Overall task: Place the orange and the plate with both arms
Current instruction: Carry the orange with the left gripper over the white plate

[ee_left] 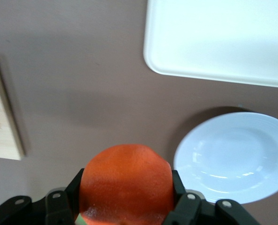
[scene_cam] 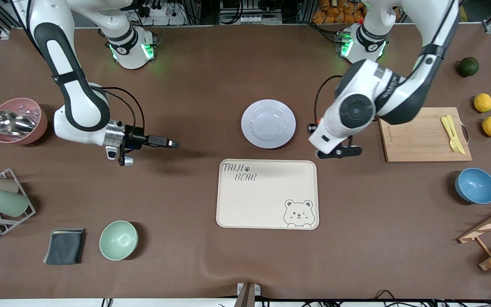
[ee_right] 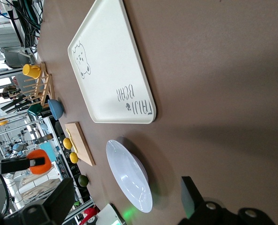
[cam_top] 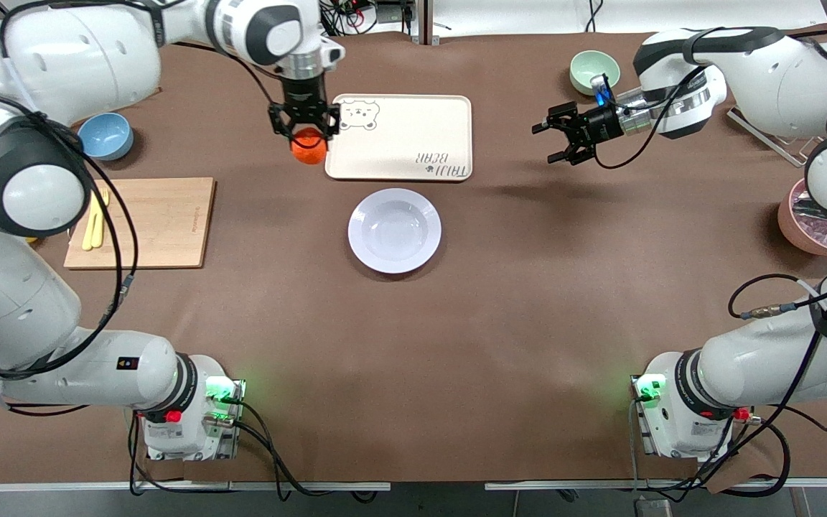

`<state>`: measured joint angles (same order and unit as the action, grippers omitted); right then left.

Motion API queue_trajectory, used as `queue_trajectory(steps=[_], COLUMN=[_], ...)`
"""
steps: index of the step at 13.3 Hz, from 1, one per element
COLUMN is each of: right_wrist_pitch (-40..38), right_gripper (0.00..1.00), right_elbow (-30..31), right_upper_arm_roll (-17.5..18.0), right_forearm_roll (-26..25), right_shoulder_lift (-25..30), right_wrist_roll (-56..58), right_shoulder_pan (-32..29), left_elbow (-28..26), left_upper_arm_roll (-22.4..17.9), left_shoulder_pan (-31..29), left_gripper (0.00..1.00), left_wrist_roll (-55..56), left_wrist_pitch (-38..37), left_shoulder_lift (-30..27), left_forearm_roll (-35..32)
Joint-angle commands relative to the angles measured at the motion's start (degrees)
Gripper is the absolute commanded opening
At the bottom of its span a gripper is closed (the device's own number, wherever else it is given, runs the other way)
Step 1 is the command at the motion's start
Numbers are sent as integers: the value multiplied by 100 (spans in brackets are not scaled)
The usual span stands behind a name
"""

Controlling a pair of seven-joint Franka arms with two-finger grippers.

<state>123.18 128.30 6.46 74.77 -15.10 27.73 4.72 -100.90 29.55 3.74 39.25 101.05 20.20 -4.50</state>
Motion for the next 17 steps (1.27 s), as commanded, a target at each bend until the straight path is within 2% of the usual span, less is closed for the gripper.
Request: queue_trajectory(steps=[1, 5, 11, 17], right_wrist_pitch=[180, 224, 294, 294], right_gripper=[100, 100, 100, 100], right_elbow=[125, 160, 169, 169], right_upper_arm_roll=[-14, -13, -14, -5], right_forearm_roll=[240, 249, 249, 249], right_shoulder_lift=[42, 25, 25, 25], right_wrist_roll=[319, 444, 444, 444], right_shoulder_pan=[117, 126, 187, 187], left_elbow=[430, 1054, 1064, 1064], left_upper_arm_roll=[-28, -28, -55, -99], left_shoulder_pan=[442, 1207, 1858, 2166], left_gripper=[5, 3, 2, 2], left_wrist_roll=[451, 1093, 1454, 1664], left_wrist_pitch=[-182, -174, 151, 617], left_shoulder_lift=[387, 1221, 1741, 2083], left_forearm_roll=[98, 89, 28, -51])
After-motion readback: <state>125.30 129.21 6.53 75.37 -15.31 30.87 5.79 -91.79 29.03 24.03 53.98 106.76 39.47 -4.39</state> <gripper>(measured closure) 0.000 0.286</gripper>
